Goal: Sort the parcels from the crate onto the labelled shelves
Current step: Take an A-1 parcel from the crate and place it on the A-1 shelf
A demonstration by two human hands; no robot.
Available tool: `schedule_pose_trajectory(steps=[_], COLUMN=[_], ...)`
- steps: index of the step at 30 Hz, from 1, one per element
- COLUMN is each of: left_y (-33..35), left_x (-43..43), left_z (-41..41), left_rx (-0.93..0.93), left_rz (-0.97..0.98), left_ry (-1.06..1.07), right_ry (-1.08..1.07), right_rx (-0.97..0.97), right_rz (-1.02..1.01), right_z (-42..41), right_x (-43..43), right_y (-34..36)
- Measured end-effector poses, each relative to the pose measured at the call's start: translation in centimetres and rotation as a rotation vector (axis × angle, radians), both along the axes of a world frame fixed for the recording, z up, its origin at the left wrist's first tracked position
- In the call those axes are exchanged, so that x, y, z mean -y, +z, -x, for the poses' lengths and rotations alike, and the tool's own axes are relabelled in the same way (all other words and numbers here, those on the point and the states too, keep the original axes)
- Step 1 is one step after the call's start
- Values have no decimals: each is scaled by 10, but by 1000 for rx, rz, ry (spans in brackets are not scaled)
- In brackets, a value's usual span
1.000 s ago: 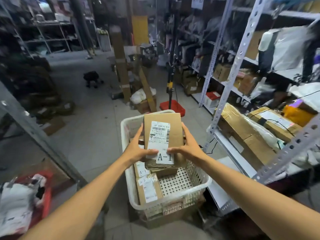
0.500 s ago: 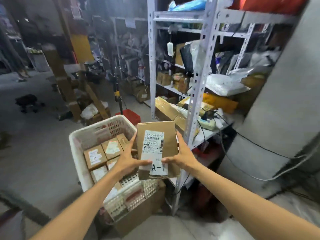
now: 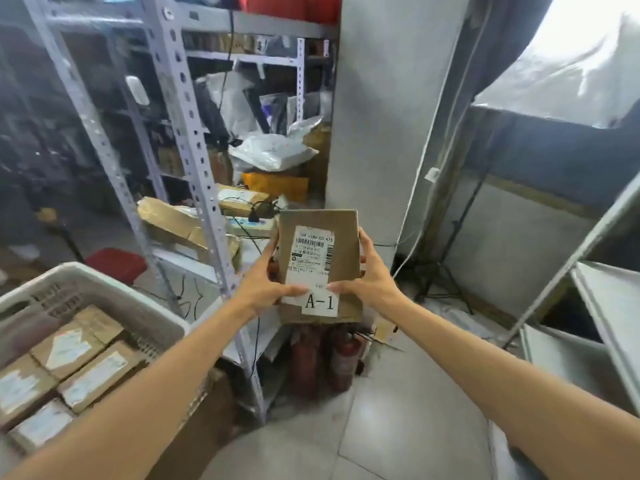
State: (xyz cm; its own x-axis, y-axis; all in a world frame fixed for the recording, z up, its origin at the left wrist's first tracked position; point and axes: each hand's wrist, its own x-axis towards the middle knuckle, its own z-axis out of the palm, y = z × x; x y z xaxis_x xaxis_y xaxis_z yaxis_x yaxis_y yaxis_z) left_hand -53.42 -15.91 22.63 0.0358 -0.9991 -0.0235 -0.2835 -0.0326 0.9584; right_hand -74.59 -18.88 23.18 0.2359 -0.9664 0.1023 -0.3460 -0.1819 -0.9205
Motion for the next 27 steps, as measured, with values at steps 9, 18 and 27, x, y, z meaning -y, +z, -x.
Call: schedule_pose_trajectory(steps=[9, 18, 27], left_y=[86, 171, 215], left_x=[97, 121, 110], left_z=[156, 291, 376], left_rx=[-185, -198, -277], left_rz=[113, 327, 363], left_ry=[-487, -882, -1147], right_ry=[-503, -913, -1192], right_rx=[-40, -58, -165], right_rz=[154, 298, 353], right_z=[142, 238, 268], right_x=[2, -44, -95], right_y=[95, 172, 223])
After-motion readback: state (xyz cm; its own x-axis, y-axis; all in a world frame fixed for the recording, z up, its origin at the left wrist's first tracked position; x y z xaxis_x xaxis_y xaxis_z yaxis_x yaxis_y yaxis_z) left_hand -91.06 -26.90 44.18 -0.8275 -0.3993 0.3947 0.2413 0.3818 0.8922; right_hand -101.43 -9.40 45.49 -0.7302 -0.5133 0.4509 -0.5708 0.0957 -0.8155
